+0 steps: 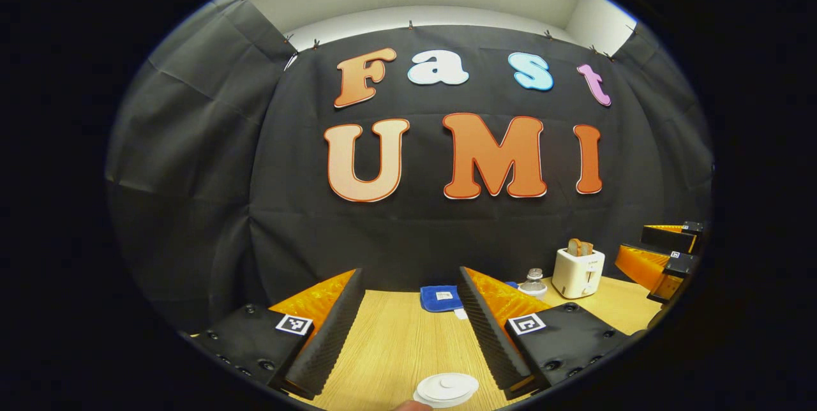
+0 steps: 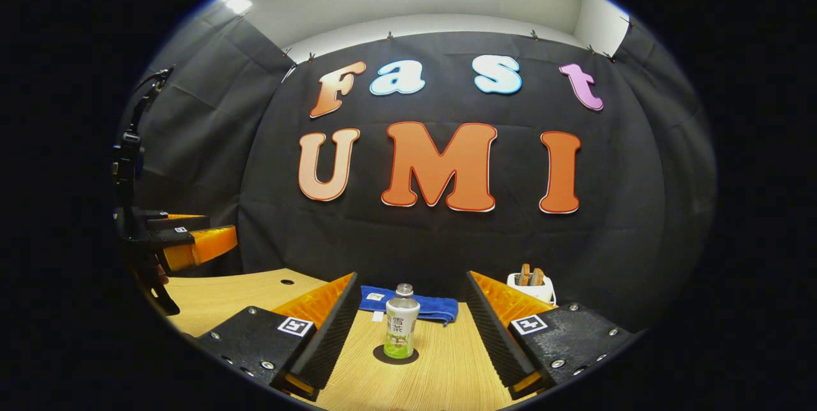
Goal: Open the teacup lid with one hand, grasp the water bottle and pour water into the teacup with the other hand; after pouring, place the water bottle on the coaster and then close the teacup lid.
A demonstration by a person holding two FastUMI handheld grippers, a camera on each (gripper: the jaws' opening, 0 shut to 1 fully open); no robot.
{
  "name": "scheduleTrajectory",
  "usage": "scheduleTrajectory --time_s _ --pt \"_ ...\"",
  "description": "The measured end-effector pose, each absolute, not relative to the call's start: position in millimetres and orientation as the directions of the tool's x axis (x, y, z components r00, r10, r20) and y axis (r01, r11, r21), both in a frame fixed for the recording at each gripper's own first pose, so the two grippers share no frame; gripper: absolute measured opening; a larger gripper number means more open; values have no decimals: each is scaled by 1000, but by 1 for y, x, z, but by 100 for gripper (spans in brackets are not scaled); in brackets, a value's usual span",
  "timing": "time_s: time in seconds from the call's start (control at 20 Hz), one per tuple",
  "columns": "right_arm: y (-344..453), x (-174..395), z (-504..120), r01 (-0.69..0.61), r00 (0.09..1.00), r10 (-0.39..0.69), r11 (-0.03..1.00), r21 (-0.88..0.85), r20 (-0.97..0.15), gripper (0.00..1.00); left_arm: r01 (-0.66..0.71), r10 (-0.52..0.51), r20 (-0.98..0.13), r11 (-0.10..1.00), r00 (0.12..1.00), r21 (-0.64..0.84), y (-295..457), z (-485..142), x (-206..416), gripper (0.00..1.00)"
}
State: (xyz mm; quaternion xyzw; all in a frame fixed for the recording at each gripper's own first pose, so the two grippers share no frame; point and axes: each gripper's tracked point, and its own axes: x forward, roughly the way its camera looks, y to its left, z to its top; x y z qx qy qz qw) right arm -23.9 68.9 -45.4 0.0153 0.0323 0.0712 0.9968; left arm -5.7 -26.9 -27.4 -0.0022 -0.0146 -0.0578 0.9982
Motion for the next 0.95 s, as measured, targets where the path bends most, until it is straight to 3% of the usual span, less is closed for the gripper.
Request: scheduleTrajectory --time_s 0.95 --pt "63 -18 -27 -127 991 128 992 15 -33 96 105 -106 46 994 993 25 -26 -23 -4 95"
